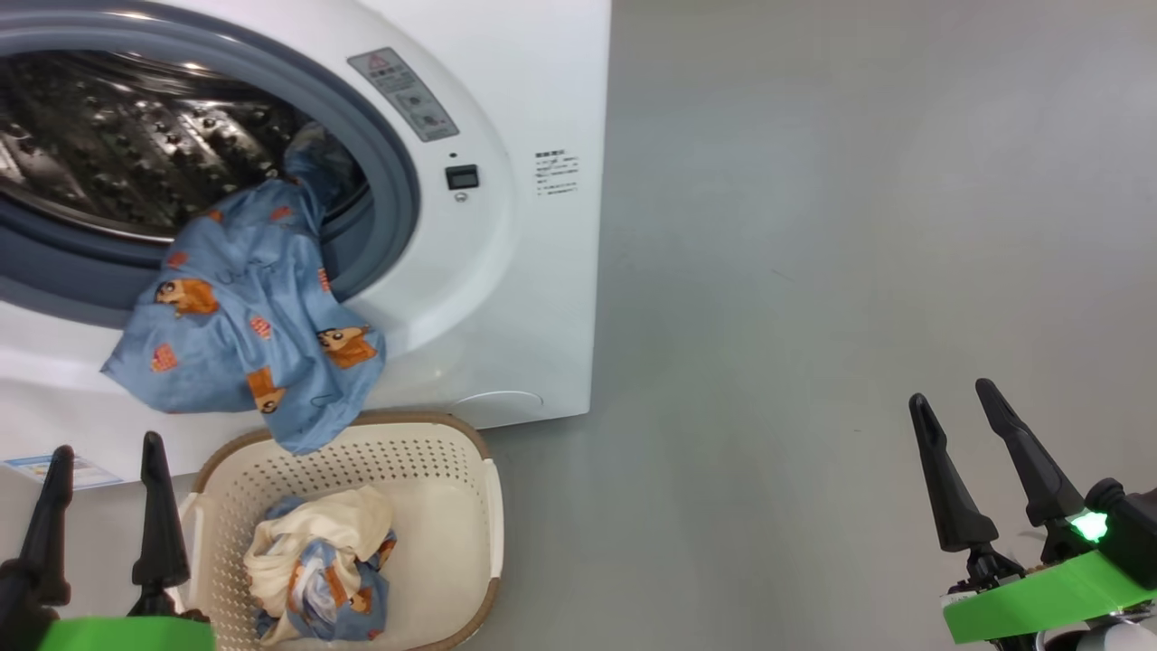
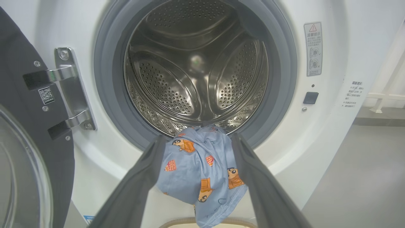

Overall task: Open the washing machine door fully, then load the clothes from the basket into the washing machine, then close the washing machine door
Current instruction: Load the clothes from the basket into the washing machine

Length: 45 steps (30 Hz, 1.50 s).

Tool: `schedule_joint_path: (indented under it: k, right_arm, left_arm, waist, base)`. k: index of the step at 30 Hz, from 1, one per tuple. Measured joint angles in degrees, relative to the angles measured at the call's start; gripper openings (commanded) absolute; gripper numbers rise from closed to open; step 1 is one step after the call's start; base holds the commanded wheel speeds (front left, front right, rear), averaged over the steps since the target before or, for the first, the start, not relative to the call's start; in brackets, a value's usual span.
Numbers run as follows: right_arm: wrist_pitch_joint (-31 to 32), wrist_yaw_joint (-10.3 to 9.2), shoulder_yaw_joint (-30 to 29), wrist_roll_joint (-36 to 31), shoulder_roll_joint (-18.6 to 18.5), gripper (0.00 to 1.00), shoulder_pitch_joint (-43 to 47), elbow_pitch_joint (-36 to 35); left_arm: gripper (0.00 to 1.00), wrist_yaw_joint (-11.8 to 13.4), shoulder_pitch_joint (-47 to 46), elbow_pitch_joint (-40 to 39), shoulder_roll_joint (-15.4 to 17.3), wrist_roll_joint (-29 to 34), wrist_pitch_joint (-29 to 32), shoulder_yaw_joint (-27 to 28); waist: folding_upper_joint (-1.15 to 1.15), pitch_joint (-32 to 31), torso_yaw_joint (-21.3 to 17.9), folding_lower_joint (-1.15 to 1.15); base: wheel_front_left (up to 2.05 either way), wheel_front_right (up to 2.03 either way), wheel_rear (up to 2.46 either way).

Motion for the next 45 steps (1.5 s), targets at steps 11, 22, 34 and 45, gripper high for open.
schedule_joint_path:
  k: [11, 22, 34, 45]
  right_arm:
    - [0.00, 0.00, -1.63, 0.00, 0.51, 1.00, 2.24, -0.87]
    - [0.00, 0.00, -2.32, 0.00, 1.00, 1.00, 2.44, -1.52]
    - [0.00, 0.00, -2.52, -0.01, 1.26, 1.00, 2.41, -1.75]
    - [0.00, 0.00, -2.34, -0.08, 1.69, 1.00, 2.25, -1.79]
  left_arm:
    - [1.00, 0.00, 4.97, -4.41, -1.41, 0.63, 0.00, 0.38]
    - [1.00, 0.00, 5.91, -5.83, -2.55, 1.04, 0.00, 0.48]
    - [1.00, 0.00, 5.87, -6.47, -2.59, 1.04, 0.00, 1.01]
    - [1.00, 0.00, 2.82, -0.56, -1.87, 0.16, 0.02, -1.62]
  waist:
    - [0.00, -0.87, 1.58, 0.01]
    - [0.00, 0.02, 1.96, 0.01]
    - [0.00, 1.16, 1.62, 0.01]
    - [0.00, 2.13, 1.41, 0.01]
  base:
    - [0.00, 0.00, 0.00]
    - [0.00, 0.00, 0.00]
    - [0.00, 0.00, 0.00]
    - [0.00, 0.00, 0.00]
